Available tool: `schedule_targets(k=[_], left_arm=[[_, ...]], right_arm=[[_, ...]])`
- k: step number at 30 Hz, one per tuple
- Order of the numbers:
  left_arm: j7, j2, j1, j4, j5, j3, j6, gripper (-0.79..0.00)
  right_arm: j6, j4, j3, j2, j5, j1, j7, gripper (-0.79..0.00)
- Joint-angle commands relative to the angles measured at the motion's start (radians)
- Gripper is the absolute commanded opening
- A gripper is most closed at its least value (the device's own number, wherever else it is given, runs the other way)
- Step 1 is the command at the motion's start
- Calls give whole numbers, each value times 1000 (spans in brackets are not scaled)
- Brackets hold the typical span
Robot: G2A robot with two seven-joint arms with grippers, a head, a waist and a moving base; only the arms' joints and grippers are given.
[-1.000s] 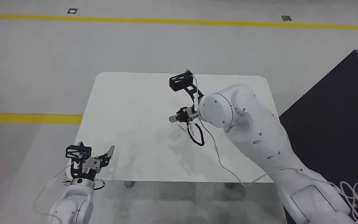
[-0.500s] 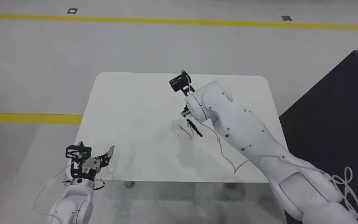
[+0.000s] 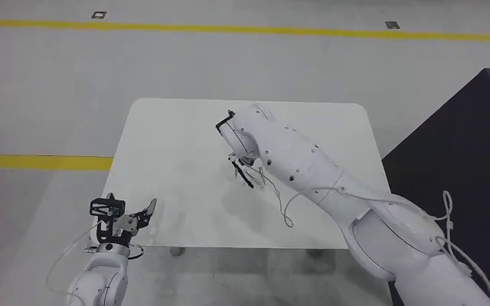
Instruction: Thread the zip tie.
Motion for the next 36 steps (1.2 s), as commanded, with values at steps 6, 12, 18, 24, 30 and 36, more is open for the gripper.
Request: schedule_targets(k=[6,12,18,24,30,36], left_arm=[[0,0,0,0,0,0,0,0],[0,0,0,0,0,0,0,0],[0,0,0,0,0,0,0,0],[0,0,0,0,0,0,0,0],[0,0,0,0,0,0,0,0],[0,0,0,0,0,0,0,0]], right_arm=[[-30,163,-46,-69,23,5,-21,-425],[-86,297,-59,-124,58,8,-55,-431],[-145,433,-48,-166,102,14,-105,-431],[-190,521,-47,-203,119,20,-135,-437],[-205,580,-49,-239,123,17,-160,-449],[-222,622,-39,-265,136,23,-197,-456]])
